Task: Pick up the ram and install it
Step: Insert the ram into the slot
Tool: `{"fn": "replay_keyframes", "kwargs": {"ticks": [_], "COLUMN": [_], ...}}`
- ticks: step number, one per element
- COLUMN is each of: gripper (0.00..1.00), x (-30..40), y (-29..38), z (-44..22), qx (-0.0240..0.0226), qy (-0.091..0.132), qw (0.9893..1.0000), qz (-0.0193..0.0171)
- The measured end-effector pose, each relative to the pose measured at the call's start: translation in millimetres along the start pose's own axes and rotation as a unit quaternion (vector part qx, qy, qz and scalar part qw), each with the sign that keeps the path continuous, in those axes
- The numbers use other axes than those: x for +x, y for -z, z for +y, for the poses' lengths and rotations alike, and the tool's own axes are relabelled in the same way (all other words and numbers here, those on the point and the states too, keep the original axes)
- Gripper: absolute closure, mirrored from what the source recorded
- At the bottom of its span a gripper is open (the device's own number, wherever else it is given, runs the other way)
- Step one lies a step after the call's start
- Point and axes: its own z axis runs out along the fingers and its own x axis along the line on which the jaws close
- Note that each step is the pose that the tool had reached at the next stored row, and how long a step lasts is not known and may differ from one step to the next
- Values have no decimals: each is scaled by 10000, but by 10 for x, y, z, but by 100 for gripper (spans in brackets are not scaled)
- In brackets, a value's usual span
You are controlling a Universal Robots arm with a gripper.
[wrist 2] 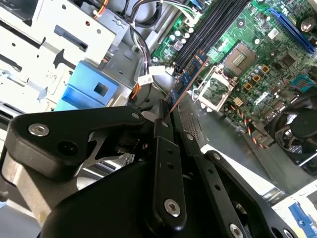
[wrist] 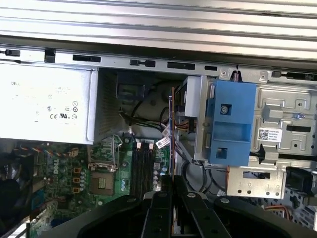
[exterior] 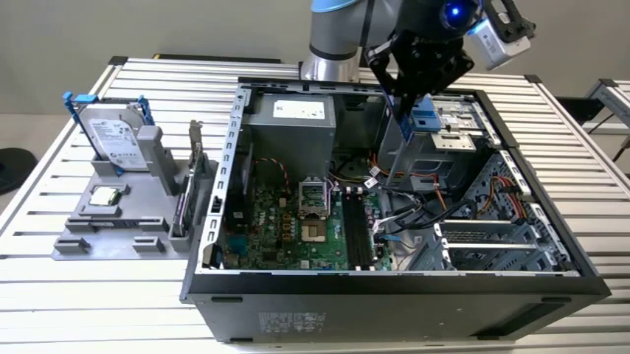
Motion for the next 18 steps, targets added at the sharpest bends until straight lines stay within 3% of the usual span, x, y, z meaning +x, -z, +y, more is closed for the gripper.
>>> {"fn": "replay_keyframes", "kwargs": {"ticks": [18], "gripper": [100], "x": [18], "y": [-50], "z": [-128], "qx": [15], "qy": [-268], "qw": [9996], "qz": [-5]}}
